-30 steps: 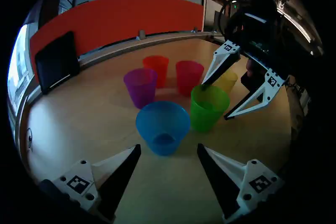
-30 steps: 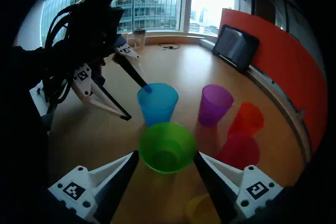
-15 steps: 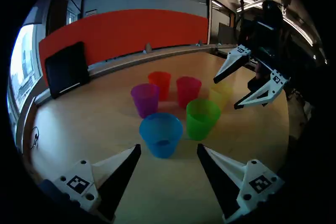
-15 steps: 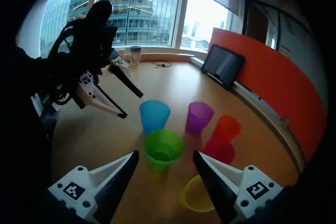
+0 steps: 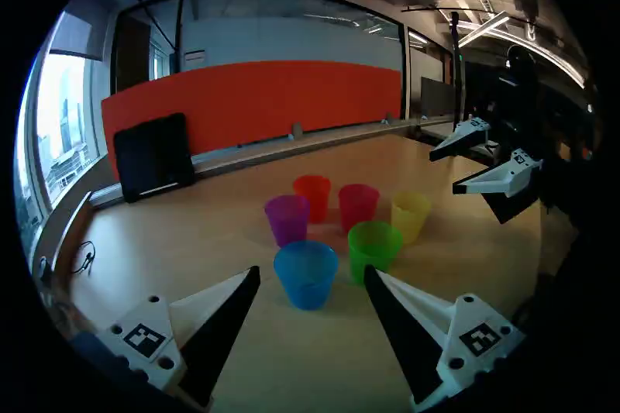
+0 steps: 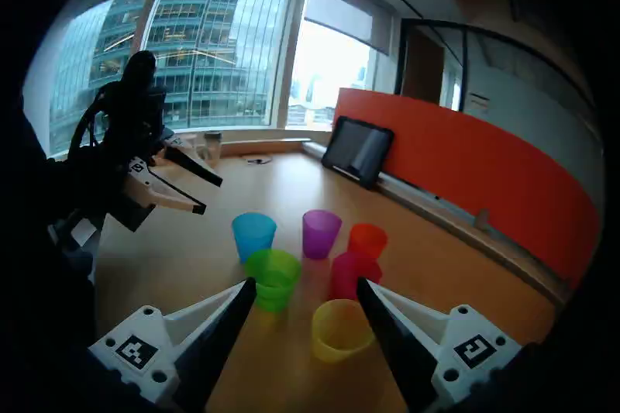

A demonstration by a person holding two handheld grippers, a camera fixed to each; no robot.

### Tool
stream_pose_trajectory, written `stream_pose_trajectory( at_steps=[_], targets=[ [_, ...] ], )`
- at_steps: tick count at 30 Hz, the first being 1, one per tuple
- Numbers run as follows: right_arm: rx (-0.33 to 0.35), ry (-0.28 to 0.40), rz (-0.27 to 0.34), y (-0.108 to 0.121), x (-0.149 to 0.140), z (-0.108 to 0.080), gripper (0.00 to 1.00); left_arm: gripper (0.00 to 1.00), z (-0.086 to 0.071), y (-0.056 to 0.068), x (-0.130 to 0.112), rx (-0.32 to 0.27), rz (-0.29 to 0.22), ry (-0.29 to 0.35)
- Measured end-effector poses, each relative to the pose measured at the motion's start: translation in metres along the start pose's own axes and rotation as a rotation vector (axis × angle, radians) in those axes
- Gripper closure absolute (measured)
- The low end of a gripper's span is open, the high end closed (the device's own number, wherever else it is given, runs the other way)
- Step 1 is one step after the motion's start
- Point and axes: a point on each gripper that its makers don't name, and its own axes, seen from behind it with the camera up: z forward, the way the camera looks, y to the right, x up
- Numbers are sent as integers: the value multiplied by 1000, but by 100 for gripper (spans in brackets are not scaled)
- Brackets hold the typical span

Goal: Pour water

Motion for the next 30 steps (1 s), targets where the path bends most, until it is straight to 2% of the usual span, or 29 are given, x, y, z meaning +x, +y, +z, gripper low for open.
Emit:
stream_pose_trajectory(
  at_steps=[12, 20, 30],
  targets=[
    [-229, 126, 106, 37, 1, -46, 0, 0, -21, -21, 31, 148, -15, 143],
    [-389, 203, 122, 63, 7, -69, 0, 0, -35, -34, 51, 252, -6, 238],
    [-542, 274, 164, 83, 8, -88, 0, 1, -49, -46, 69, 363, 11, 321]
  ],
)
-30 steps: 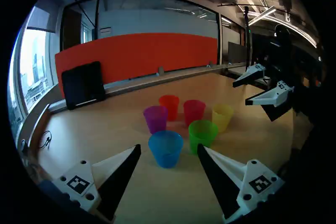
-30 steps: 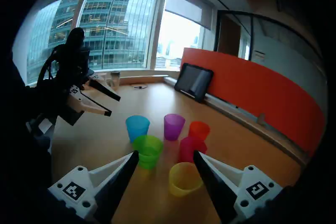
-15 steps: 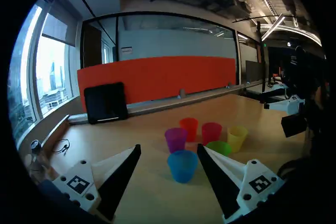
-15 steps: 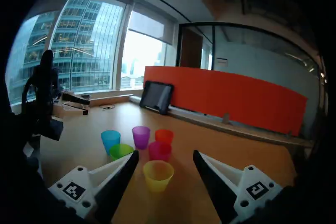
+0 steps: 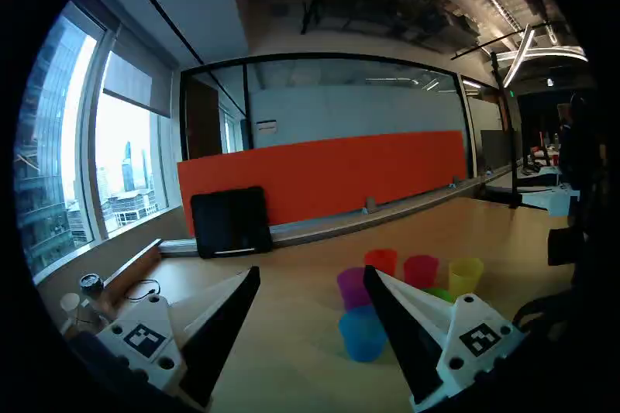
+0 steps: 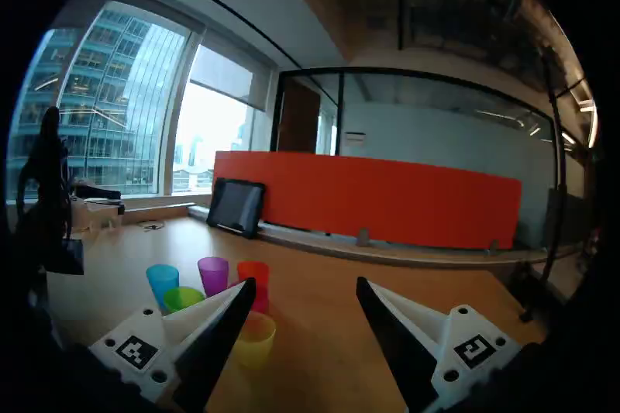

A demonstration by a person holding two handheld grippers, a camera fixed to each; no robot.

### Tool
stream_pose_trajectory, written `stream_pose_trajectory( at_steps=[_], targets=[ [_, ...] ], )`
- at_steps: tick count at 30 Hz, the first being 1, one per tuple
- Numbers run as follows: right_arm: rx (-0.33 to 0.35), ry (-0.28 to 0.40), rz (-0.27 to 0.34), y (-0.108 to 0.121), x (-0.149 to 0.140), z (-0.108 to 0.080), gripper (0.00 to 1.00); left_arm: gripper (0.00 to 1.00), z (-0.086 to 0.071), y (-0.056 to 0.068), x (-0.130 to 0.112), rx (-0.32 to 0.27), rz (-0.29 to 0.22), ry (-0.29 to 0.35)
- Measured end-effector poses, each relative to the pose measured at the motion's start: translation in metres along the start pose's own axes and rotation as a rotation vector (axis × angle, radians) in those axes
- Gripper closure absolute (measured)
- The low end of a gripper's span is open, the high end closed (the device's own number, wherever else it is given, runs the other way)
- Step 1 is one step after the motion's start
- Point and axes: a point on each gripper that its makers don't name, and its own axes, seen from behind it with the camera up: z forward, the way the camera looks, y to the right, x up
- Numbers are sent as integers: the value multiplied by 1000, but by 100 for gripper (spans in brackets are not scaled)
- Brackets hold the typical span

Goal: Pour water

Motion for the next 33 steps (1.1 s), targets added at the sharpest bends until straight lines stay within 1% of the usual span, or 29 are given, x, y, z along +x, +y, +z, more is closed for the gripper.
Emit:
stream_pose_trajectory(
  at_steps=[5, 11, 14, 17, 22, 29, 33],
  targets=[
    [-109, 39, 17, 20, 2, -2, 0, 1, -3, -6, 4, 47, -18, 28],
    [-213, 79, 21, 41, 9, -7, 0, 0, -4, -14, -1, 98, -35, 34],
    [-253, 100, 28, 49, 14, -10, 0, 1, -4, -18, -5, 116, -30, 34],
    [-271, 106, 30, 54, 14, -12, 0, 0, -3, -21, -7, 130, -18, 34],
    [-308, 95, 38, 67, 13, -15, 0, 1, -2, -27, -11, 165, -3, 43],
    [-342, 83, 58, 80, 12, -21, 0, 1, 2, -32, -17, 193, 2, 55],
    [-355, 80, 61, 83, 12, -21, 0, 0, 5, -34, -22, 208, 4, 62]
  ],
)
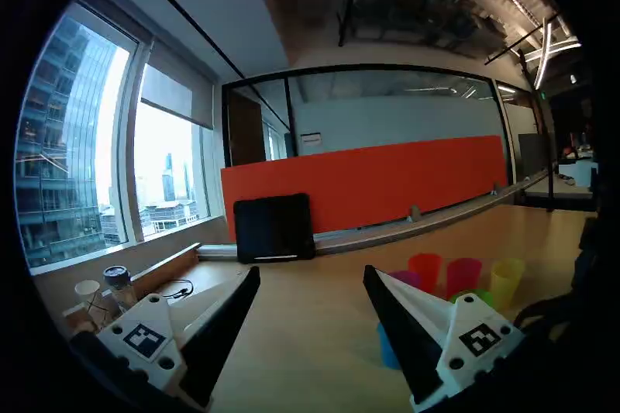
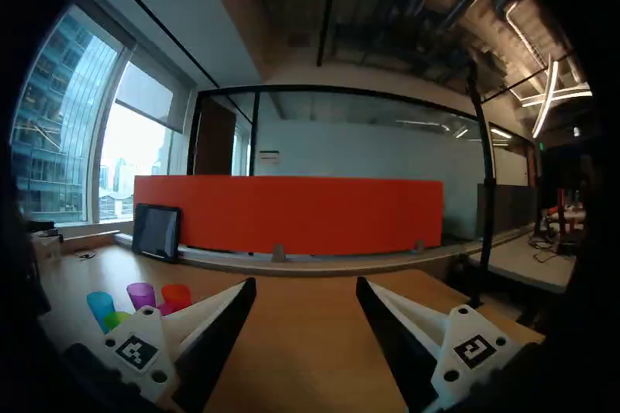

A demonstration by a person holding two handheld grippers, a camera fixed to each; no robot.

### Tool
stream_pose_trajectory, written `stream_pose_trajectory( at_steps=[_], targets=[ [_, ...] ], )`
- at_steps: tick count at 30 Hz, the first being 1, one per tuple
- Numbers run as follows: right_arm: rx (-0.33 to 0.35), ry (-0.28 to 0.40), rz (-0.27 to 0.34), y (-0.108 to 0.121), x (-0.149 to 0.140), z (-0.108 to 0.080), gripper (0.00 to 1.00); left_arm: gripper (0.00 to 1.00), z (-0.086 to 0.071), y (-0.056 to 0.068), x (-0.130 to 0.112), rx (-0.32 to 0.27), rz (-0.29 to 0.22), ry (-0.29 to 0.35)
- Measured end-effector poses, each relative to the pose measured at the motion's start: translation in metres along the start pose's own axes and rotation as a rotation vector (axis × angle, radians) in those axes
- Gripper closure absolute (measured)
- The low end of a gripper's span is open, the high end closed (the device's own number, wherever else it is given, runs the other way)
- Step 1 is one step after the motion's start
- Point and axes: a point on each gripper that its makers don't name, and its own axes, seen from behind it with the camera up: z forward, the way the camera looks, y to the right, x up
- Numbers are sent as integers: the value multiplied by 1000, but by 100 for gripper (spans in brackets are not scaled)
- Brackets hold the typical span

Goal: Pour water

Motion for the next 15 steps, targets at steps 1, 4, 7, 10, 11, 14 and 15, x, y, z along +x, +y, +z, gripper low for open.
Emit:
stream_pose_trajectory(
  at_steps=[1, 4, 7, 10, 11, 14, 15],
  targets=[
    [-1, -1, 1, 0, 0, 0, 0, 0, 1, 0, -2, 2, 1, 1],
    [-4, -3, 2, -2, 1, 2, 0, 0, 4, 0, -7, 8, 4, 4],
    [-4, -7, 3, -6, 4, 4, 0, 1, 6, 0, -13, 14, 5, 9],
    [0, -13, 0, -12, 5, 7, 0, 1, 8, 1, -20, 17, -2, 10],
    [1, -14, -2, -15, 5, 7, 0, 1, 9, 2, -22, 16, -7, 9],
    [10, -19, -11, -21, 5, 9, 0, 0, 11, 3, -28, 12, -25, 8],
    [12, -20, -14, -23, 6, 10, 0, 0, 12, 3, -30, 10, -31, 9]
  ],
)
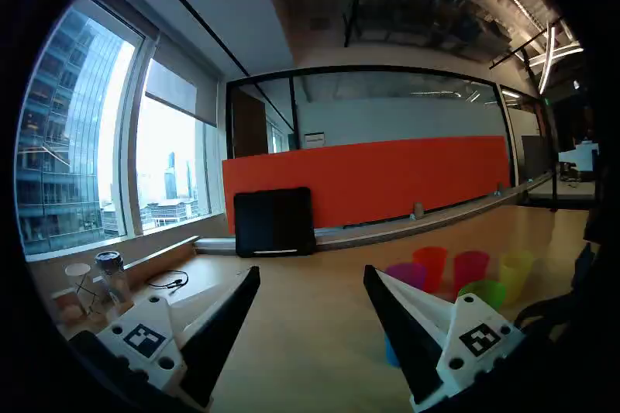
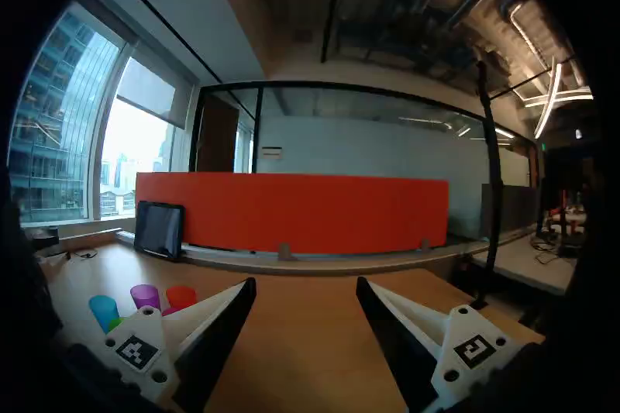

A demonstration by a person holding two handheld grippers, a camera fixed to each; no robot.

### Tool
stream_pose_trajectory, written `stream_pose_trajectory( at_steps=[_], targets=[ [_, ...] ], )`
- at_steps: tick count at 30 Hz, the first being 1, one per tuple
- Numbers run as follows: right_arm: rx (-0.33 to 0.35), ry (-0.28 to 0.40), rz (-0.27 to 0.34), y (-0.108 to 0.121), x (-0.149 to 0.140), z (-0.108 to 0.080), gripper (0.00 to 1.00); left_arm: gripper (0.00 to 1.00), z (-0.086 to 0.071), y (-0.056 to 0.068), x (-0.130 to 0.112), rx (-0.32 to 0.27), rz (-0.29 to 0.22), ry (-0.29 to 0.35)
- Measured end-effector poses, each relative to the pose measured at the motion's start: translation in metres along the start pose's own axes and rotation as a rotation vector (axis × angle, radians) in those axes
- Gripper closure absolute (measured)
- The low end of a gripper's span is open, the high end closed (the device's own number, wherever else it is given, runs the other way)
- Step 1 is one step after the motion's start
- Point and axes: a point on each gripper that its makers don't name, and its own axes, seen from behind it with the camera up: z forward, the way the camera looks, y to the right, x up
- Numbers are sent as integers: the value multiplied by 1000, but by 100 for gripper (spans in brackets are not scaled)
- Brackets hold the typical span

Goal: Pour water

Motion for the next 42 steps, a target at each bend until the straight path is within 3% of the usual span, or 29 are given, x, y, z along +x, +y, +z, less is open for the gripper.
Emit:
stream_pose_trajectory(
  at_steps=[12, 42],
  targets=[
    [6, 0, -8, -9, 3, 4, 0, 0, 6, -8, -23, 6, -38, -19],
    [12, 9, -18, -16, 15, 1, 0, 0, 14, -14, -38, -4, -96, -34]
  ],
)
